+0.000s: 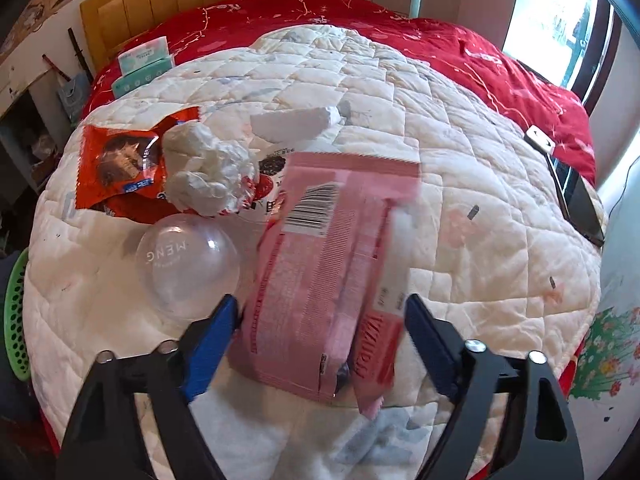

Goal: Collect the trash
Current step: 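Move the right tool to the bed and grasp the pink Franzzi wrapper, then grasp the red snack wrapper with the left tool while the right tool holds the pink wrapper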

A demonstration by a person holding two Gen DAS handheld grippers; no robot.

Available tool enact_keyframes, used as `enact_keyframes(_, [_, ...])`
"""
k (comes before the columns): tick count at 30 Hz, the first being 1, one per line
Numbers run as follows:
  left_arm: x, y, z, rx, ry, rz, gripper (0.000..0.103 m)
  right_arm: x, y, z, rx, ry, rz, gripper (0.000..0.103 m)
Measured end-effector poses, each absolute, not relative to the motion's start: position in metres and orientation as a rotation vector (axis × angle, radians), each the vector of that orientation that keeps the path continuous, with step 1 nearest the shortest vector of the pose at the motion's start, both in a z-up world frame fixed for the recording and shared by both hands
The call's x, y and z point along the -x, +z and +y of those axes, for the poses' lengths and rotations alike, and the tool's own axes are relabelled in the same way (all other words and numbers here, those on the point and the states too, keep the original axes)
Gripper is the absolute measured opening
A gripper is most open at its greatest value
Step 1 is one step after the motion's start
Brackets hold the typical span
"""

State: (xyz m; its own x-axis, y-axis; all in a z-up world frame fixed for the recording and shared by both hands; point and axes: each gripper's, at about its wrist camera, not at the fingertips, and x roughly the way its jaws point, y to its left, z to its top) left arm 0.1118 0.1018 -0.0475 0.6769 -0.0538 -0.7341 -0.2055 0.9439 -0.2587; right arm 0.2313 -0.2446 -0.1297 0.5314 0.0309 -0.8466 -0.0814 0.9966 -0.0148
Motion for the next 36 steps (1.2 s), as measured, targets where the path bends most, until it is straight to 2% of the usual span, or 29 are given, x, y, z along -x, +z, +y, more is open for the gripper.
enact_keyframes(3, [-0.129,-0.046,0.085,0.332,0.04,0.827,0.072,-0.231,-0.129,-0.248,0.06,0.068,1.013,0.07])
enact_keyframes(15, [-0.202,-0.057,0.001,0.284,-0.173,0.851,0.072,-0.217,-0.124,-0.275,-0.002,0.101,1.008,0.06])
enact_keyframes(18, [-0.221,-0.062,-0.016,0.28,-0.212,0.862,0.072,-0.213,-0.122,-0.28,-0.018,0.121,0.998,0.054])
enact_keyframes(25, [-0.256,-0.076,-0.047,0.264,-0.282,0.884,0.07,-0.206,-0.116,-0.291,-0.061,0.159,0.975,0.054])
enact_keyframes(30, [-0.273,-0.088,-0.055,0.313,-0.324,0.92,0.061,-0.202,-0.115,-0.293,-0.085,0.197,0.969,0.054])
enact_keyframes(36, [-0.279,-0.096,-0.066,0.316,-0.364,0.931,0.036,-0.197,-0.115,-0.292,-0.098,0.227,0.958,0.054])
